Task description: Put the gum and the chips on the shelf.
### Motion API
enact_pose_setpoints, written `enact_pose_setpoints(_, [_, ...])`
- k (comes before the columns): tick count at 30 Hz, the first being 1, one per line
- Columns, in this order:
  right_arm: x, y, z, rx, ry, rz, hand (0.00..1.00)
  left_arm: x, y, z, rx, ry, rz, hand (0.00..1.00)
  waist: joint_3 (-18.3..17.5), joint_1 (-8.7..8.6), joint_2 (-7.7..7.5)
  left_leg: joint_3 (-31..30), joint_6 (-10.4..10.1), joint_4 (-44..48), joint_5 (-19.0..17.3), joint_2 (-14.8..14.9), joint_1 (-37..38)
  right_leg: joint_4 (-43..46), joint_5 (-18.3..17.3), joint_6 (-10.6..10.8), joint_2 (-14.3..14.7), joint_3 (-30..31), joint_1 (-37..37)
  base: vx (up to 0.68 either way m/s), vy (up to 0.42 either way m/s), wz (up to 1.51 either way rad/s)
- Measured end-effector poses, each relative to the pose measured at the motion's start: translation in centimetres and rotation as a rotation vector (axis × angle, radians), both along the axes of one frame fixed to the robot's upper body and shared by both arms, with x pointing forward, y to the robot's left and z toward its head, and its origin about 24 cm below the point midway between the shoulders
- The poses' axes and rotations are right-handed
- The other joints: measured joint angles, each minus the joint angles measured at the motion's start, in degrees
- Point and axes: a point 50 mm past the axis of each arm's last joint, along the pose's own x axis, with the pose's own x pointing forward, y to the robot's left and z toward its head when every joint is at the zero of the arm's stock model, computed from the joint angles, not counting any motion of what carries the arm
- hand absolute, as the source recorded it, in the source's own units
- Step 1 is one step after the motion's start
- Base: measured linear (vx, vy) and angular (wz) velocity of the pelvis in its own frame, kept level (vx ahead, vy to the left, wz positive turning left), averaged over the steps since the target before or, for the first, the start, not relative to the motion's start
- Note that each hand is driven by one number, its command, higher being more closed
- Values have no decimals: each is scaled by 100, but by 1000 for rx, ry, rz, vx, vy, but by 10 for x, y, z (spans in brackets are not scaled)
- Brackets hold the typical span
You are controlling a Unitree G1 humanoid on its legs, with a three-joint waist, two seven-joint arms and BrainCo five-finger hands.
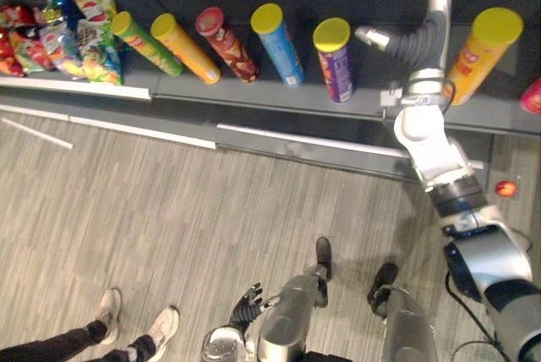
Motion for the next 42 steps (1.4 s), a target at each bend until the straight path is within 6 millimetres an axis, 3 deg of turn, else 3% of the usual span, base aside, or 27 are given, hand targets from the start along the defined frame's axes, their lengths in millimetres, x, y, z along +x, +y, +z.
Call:
enact_pose_setpoints(5, [-26,16,-35,37,91,196,0,-2,7,0,0,3,52,0,23,-188,-136,228,-6,-234,1,35,302,-370,225,27,134,206,253,45,30,-24])
enact_pose_setpoints(8, [-47,34,-71,11,224,337,0,-5,16,0,13,3,102,0,-64,-375,-392,458,-15,-358,-6,41,442,-612,360,51,192,401,330,46,45,-35])
enact_pose_setpoints(11, [-76,42,-126,32,469,464,0,-4,27,3,62,-11,183,0,-307,-553,-754,647,-38,-387,-57,53,560,-906,512,84,252,567,481,63,38,-29])
enact_pose_setpoints(12, [-83,42,-138,44,522,481,0,-3,29,4,70,-17,201,0,-342,-579,-804,669,-37,-386,-82,51,621,-952,526,90,259,602,541,53,47,-25])
enact_pose_setpoints(14, [-112,39,-181,104,721,533,0,2,30,9,104,-47,263,0,-554,-651,-957,836,-49,-369,-217,54,742,-1022,551,128,271,778,620,35,55,-37])
enact_pose_setpoints(17, [-135,36,-210,128,855,535,0,12,24,17,114,-107,320,0,-677,-830,-1077,979,-26,-290,-316,60,774,-1024,571,157,268,915,618,18,44,-30])
enact_pose_setpoints(20, [-155,22,-238,164,985,466,0,22,30,30,155,-187,451,0,-725,-958,-1124,1154,-26,-179,-418,81,847,-1020,588,160,277,1104,620,-3,28,-31])
enact_pose_setpoints(25, [-190,-38,-316,186,1314,94,0,32,73,57,289,-312,778,0,-926,-1101,-1125,1285,-41,-123,-473,121,902,-1021,625,155,310,1218,652,14,-1,-12])
enact_pose_setpoints(28, [-218,-64,-347,218,1461,-64,0,37,89,69,355,-365,899,0,-939,-1161,-1146,1437,-90,-98,-523,157,1036,-1020,643,154,351,1379,708,-1,-2,-25])
enact_pose_setpoints(30, [-233,-72,-362,214,1541,-120,0,44,96,78,378,-401,960,0,-951,-1261,-1158,1514,-92,21,-591,202,1033,-1013,644,154,369,1446,696,-24,-7,-27])
enact_pose_setpoints(33, [-251,-78,-375,196,1621,-171,0,62,104,95,423,-469,1005,0,-945,-1279,-1169,1684,-121,359,-803,353,970,-1009,674,140,459,1632,673,-43,-11,-34])
enact_pose_setpoints(37, [-247,-77,-375,186,1592,-194,0,101,115,131,478,-594,1015,0,-849,-1444,-1269,1791,-78,811,-950,521,632,-921,746,135,536,1768,391,-76,9,-21])
enact_pose_setpoints(38, [-243,-73,-373,167,1566,-185,0,118,119,146,511,-632,1008,0,-677,-1515,-1360,1832,-61,939,-997,574,610,-895,774,134,554,1801,372,-80,26,-16])
enact_pose_setpoints(42, [-237,-69,-375,182,1553,-190,0,143,128,173,538,-681,1006,0,-432,-1547,-1497,1961,-42,1236,-1131,727,354,-876,854,160,622,1917,153,-68,30,-25])
